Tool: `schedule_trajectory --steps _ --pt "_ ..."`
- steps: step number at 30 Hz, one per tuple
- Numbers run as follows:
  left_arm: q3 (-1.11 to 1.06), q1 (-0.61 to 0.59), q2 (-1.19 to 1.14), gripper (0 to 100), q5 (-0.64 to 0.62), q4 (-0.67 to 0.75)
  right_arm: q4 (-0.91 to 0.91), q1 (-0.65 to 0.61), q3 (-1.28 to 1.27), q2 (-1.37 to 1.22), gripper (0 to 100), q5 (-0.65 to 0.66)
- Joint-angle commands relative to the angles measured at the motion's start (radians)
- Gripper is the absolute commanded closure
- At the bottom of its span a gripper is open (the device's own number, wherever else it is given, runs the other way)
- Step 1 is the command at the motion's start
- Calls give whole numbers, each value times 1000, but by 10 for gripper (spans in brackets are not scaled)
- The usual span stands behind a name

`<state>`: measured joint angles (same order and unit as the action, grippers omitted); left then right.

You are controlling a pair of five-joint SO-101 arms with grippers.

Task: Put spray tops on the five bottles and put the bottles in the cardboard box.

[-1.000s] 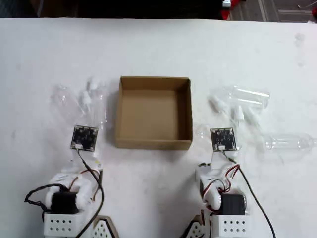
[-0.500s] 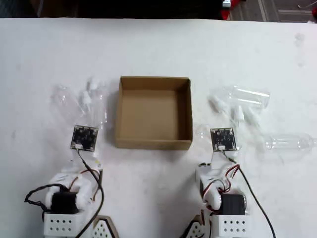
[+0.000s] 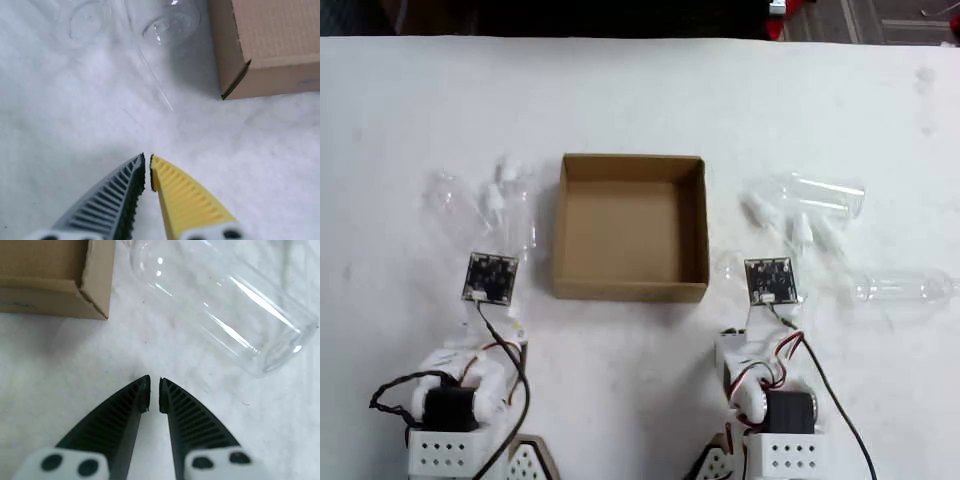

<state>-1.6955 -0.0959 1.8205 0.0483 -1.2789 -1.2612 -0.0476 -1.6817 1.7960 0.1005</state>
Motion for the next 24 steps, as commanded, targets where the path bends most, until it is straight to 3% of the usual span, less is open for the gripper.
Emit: schedule_trajectory --steps 1,12,24 --pt "3 10 10 975 6 -8 -4 8 -9 4 978 -9" --pt "3 77 10 973 5 -3 -4 8 -9 4 978 -9" --pt "3 71 10 976 11 -3 -4 7 -9 4 978 -9"
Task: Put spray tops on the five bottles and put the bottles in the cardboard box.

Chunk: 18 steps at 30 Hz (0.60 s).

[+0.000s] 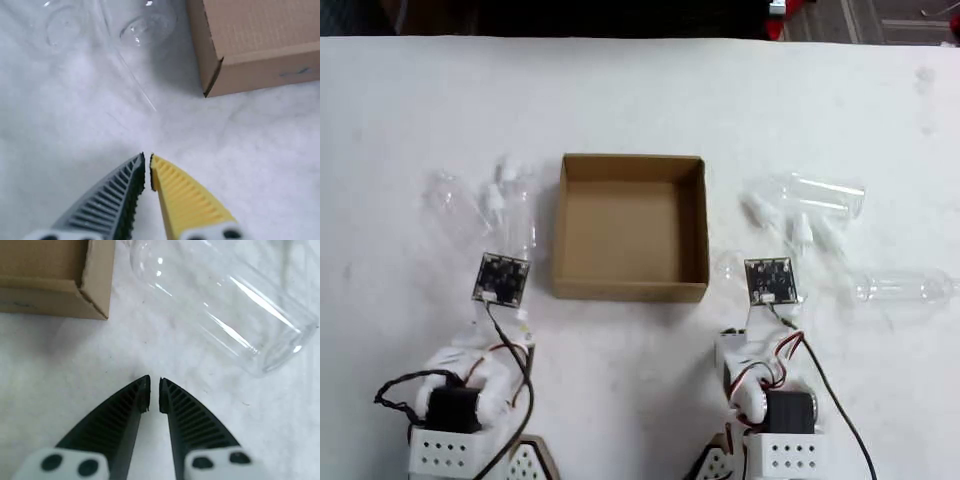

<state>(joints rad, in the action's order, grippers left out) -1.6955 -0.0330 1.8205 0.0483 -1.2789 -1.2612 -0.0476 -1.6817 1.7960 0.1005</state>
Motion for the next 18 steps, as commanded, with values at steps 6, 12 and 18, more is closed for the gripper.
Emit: schedule_trajectory --steps 6,12,18 --pt "3 8 10 976 11 -3 73 -4 -9 5 974 -9" --pt "3 8 10 973 11 -2 406 -62 -9 5 974 -9" --pt "3 7 10 973 11 -3 446 -104 -9 4 974 -9"
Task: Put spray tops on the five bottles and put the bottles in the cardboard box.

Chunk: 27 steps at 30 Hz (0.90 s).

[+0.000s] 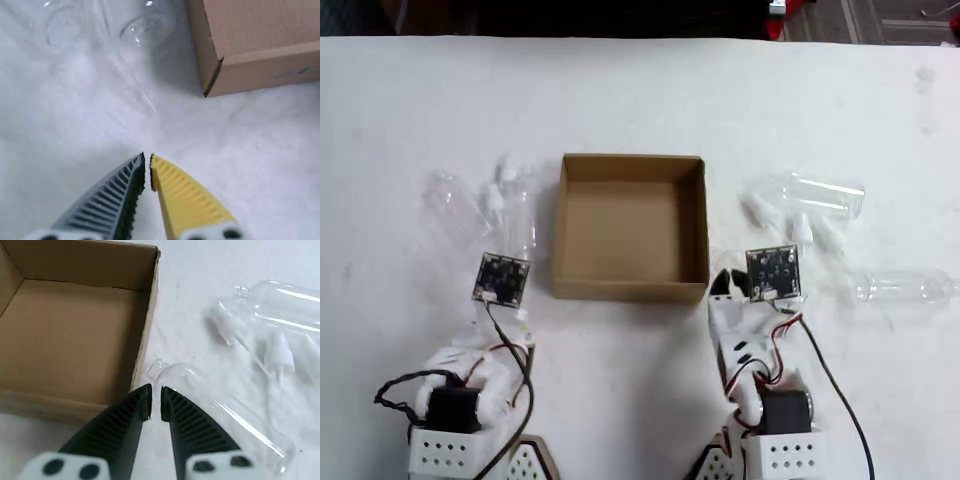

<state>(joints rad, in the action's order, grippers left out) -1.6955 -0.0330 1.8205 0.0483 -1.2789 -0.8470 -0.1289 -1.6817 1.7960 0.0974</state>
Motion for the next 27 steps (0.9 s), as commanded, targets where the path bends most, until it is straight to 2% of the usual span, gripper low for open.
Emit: schedule_trajectory --steps 1,7,10,13,17,22,27 --pt "3 7 10 973 11 -3 33 -28 -9 4 974 -6" --pt "3 7 10 973 11 -3 94 -33 -9 5 973 -6" --pt "3 7 10 973 11 -3 326 -53 -9 5 937 -6" --pt "3 8 10 973 11 -3 581 -119 -9 2 844 -14" --pt "3 8 10 974 11 -6 730 -269 -9 4 750 -14" --pt "3 8 10 975 11 -8 702 -354 -9 1 766 -15" --pt "3 8 10 975 11 -8 440 -361 -9 1 790 -14"
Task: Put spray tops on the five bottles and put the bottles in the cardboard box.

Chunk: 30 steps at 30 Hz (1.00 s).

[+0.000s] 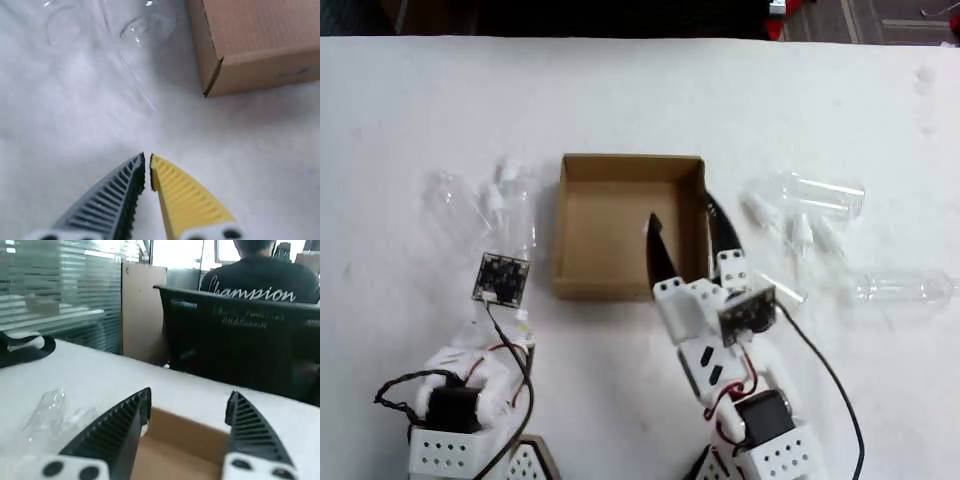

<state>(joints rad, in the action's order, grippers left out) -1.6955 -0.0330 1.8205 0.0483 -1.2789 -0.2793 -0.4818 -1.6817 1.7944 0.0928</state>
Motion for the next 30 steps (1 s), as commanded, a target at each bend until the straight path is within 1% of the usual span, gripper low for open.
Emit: schedule_trajectory --steps 1,4,8,12,16,20,30 --pt "3 8 10 975 11 -8 -166 -13 -9 2 789 -5" --pt "3 8 10 975 11 -6 -186 -15 -9 4 789 -2" --pt "3 8 10 975 11 -5 -151 -10 -9 2 789 -6" --pt "3 8 10 972 9 0 -160 -2 -9 2 789 -9" --pt "3 7 10 972 5 51 -153 62 -9 2 789 -9" --pt "3 7 10 972 5 54 -151 113 -9 2 789 -6" --pt "3 7 10 972 11 54 -150 117 -9 7 791 -5"
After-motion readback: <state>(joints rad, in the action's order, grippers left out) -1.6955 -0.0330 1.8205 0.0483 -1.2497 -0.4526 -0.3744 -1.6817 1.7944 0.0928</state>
